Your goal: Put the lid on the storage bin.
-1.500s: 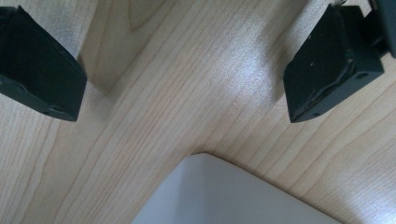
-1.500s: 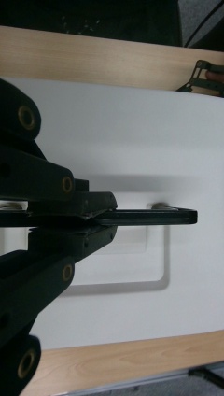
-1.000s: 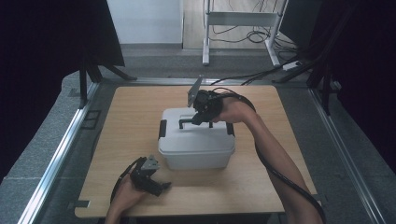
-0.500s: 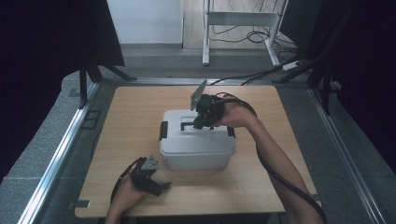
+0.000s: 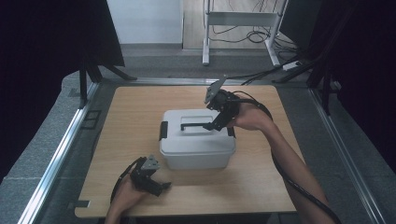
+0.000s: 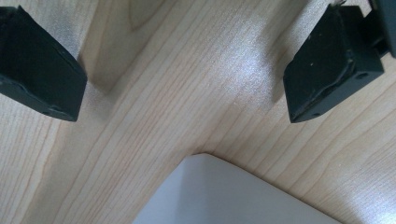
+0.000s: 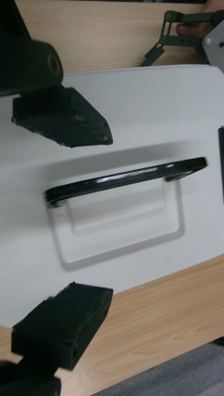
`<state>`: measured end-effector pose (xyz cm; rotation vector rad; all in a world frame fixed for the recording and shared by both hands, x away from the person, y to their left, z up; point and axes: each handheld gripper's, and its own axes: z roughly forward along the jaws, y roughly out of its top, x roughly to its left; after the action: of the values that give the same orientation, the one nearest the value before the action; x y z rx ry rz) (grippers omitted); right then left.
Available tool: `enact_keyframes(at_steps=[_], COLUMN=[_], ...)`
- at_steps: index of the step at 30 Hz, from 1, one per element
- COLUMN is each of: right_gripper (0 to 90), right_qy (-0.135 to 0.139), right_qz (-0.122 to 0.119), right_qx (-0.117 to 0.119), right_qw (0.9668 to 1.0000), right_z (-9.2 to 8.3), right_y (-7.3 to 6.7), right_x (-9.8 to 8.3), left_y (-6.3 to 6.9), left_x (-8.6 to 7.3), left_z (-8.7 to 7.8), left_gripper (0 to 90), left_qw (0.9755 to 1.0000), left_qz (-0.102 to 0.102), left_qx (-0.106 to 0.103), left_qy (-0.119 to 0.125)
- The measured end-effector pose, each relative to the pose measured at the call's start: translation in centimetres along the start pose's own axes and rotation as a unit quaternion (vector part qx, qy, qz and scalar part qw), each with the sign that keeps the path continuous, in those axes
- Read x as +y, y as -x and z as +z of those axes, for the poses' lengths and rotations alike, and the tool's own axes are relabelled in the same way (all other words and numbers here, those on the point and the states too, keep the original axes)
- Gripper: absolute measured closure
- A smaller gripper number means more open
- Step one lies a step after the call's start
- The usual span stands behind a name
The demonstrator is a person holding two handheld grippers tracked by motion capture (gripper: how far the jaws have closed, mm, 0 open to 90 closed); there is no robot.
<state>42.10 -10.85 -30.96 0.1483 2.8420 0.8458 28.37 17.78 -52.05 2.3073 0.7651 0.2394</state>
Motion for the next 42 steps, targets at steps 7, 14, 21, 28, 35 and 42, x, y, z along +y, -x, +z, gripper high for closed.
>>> enact_keyframes(at_steps=[7,14,21,28,35,42], right_gripper=[16.6,12.8,5.0,2.1,0.3,0.4], right_qy=[-0.001,-0.002,0.008,0.008,0.019,0.040], right_qz=[0.044,0.079,0.113,0.154,0.198,0.236], right_qx=[-0.027,-0.060,-0.097,-0.134,-0.152,-0.162], right_qw=[0.9987,0.9950,0.9887,0.9789,0.9682,0.9574], right_z=[-2.2,-4.3,-5.9,-5.8,-3.7,-0.9], right_y=[0.2,0.1,-0.8,-1.6,-2.8,-5.1], right_x=[-2.3,-5.4,-8.6,-11.9,-15.6,-18.9], left_y=[0.0,0.0,0.1,0.1,0.1,0.1], left_x=[0.0,0.0,0.0,0.0,0.0,0.0], left_z=[0.0,0.0,0.0,0.0,0.0,0.0], left_gripper=[0.0,0.0,0.0,0.0,0.0,0.0], left_qw=[1.0000,1.0000,1.0000,1.0000,1.0000,1.0000], left_qz=[0.000,-0.001,-0.001,-0.002,-0.002,-0.001], left_qx=[0.001,0.002,0.003,0.004,0.004,0.004], left_qy=[0.001,0.000,-0.001,-0.001,-0.001,-0.001])
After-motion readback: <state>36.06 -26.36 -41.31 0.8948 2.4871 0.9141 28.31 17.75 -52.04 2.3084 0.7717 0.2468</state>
